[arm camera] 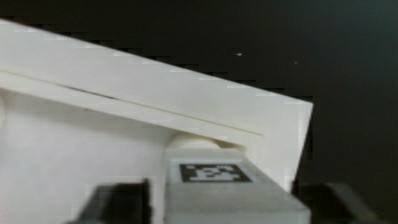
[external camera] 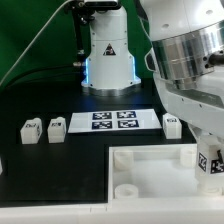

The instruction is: Assemble one leg

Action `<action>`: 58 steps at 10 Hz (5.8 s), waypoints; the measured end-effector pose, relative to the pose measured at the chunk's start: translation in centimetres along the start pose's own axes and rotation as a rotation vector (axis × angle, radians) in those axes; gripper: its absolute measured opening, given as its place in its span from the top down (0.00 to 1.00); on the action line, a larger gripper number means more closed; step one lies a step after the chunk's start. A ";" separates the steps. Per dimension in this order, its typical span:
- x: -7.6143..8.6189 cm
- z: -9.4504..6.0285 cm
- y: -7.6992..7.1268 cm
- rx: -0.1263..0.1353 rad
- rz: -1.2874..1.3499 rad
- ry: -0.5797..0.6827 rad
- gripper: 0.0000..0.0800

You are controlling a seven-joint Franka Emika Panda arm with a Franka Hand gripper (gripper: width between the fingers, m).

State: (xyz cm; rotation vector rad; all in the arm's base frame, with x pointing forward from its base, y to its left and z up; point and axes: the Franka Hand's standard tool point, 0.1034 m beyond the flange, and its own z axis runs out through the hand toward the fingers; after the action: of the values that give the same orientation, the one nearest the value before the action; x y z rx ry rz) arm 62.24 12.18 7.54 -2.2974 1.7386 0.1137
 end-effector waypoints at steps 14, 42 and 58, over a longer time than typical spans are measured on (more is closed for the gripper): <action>0.5 -0.6 -0.5 -0.121 -1.189 0.043 0.62; 0.5 -0.5 -0.6 -0.033 -0.636 0.050 0.60; 0.8 -0.4 -0.5 -0.032 -1.030 0.084 0.19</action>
Offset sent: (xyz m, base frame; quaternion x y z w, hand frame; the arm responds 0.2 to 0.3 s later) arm -0.0032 -0.0162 0.0231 -0.1042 0.0915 -0.5138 0.8466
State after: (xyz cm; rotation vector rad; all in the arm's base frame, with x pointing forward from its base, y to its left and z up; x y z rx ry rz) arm 62.87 11.49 7.80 -2.9200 0.4020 -0.1537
